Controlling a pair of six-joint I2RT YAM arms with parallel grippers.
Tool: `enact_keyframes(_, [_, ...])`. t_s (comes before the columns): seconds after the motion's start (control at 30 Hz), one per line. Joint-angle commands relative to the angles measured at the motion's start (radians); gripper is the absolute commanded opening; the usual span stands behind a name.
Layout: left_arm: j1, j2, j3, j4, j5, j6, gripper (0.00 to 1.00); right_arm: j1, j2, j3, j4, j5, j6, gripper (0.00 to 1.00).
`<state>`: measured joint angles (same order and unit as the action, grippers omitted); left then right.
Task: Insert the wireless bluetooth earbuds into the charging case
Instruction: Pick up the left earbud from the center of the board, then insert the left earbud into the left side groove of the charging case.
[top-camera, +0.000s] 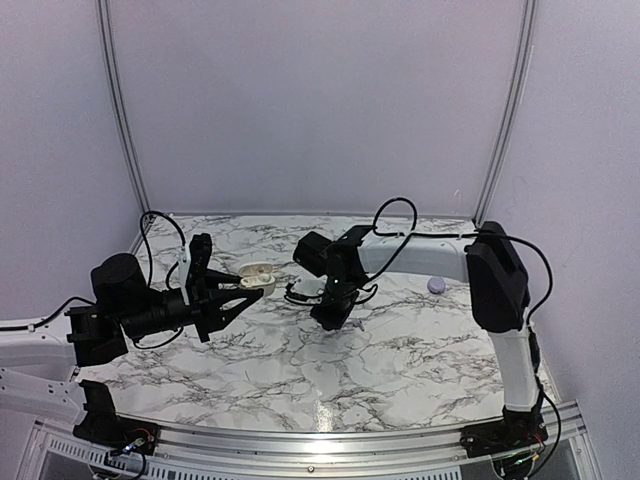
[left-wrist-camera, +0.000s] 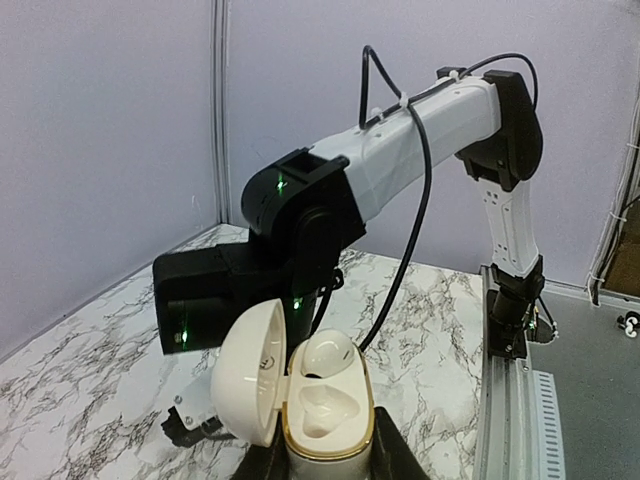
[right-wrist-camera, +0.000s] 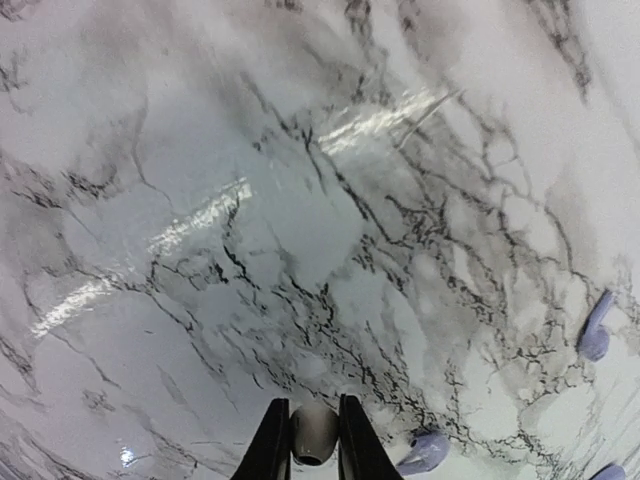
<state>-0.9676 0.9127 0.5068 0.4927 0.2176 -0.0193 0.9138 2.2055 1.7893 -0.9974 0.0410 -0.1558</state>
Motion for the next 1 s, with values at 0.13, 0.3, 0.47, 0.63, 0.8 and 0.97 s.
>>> enact_keyframes(0.13, [0.005, -0.025, -0.001, 0.018, -0.099, -0.005, 0.0, -0.085, -0.45, -0.233, 0.518, -0.153, 0.029, 0.04])
enact_keyframes(0.3, [0.007, -0.002, 0.006, 0.063, -0.15, -0.011, 0.0, -0.08, -0.663, -0.421, 0.81, -0.228, 0.009, 0.04])
enact_keyframes(0.47, [0.007, 0.025, 0.018, 0.107, -0.157, -0.011, 0.0, -0.026, -0.813, -0.534, 1.049, -0.297, -0.024, 0.04])
enact_keyframes(0.63, [0.009, 0.048, 0.02, 0.182, -0.184, -0.004, 0.0, 0.053, -0.877, -0.606, 1.222, -0.358, -0.034, 0.04])
enact_keyframes(0.8, [0.009, 0.092, 0.046, 0.188, -0.146, 0.008, 0.0, 0.115, -0.872, -0.614, 1.286, -0.391, -0.061, 0.05])
enact_keyframes(0.97, [0.009, 0.112, 0.06, 0.188, -0.104, 0.003, 0.0, 0.174, -0.833, -0.579, 1.285, -0.377, -0.097, 0.06])
